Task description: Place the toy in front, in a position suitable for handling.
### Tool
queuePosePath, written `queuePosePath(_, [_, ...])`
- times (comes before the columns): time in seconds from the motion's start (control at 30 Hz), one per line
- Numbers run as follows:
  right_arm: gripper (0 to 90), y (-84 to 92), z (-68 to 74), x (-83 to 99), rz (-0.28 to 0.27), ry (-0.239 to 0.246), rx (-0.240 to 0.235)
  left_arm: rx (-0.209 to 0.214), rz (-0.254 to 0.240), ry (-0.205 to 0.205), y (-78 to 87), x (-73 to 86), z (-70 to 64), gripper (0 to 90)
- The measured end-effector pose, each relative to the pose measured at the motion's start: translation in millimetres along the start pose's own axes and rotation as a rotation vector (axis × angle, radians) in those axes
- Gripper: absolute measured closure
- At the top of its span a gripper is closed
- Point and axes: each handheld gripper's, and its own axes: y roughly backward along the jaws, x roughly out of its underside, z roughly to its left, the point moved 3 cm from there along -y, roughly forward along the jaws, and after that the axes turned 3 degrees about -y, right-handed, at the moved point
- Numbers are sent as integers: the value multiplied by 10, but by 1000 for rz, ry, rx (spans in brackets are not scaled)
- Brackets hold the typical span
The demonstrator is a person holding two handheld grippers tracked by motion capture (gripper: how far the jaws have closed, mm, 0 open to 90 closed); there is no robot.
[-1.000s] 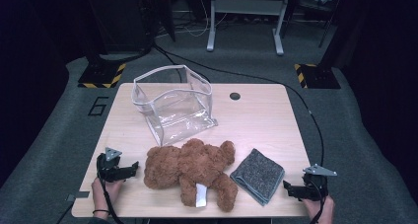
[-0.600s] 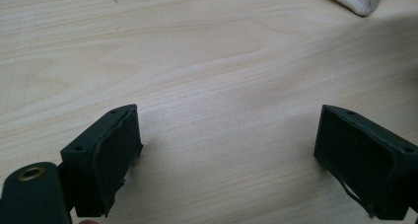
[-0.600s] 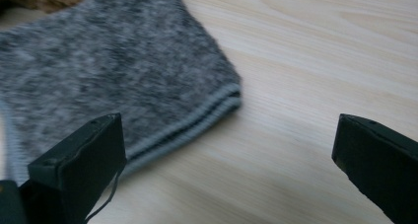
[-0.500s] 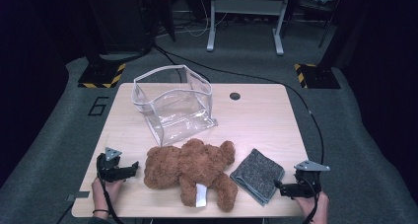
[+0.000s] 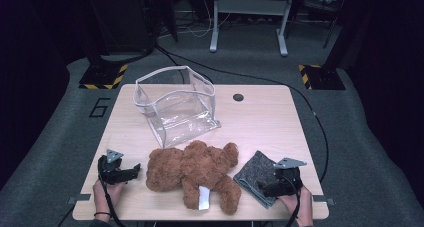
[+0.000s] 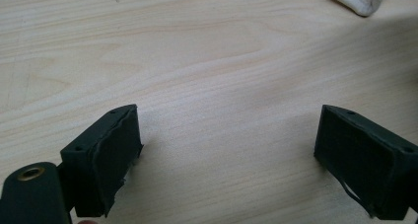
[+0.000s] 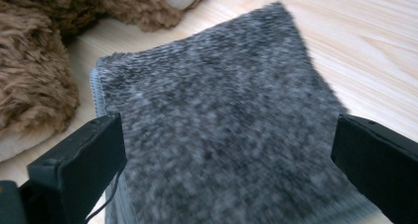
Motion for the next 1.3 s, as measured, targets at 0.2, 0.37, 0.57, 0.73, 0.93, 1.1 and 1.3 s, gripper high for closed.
queuePosePath(0.2, [0, -205, 51, -38, 44, 21, 16, 0, 2, -4, 3, -1, 1, 100])
queuePosePath(0.37, [123, -308, 71, -6, 97, 16, 28, 2, 1, -5, 4, -1, -1, 102])
queuePosePath(0.57, [158, -317, 87, 10, 98, 15, 60, 1, -6, -4, 0, -1, -2, 111])
queuePosePath(0.73, [282, -293, 77, 2, 99, 32, 55, 0, -7, -6, 1, 0, -4, 111])
queuePosePath(0.93, [516, -253, 61, -2, 83, 8, 52, -4, -7, -13, 3, -1, -3, 111])
queuePosePath(1.1, [668, -236, 43, 17, 54, -4, 56, 1, -2, -13, 8, -1, -5, 114])
queuePosePath(1.3, [716, -204, 44, 30, 16, -23, 64, 0, -2, -14, 9, -1, -6, 114])
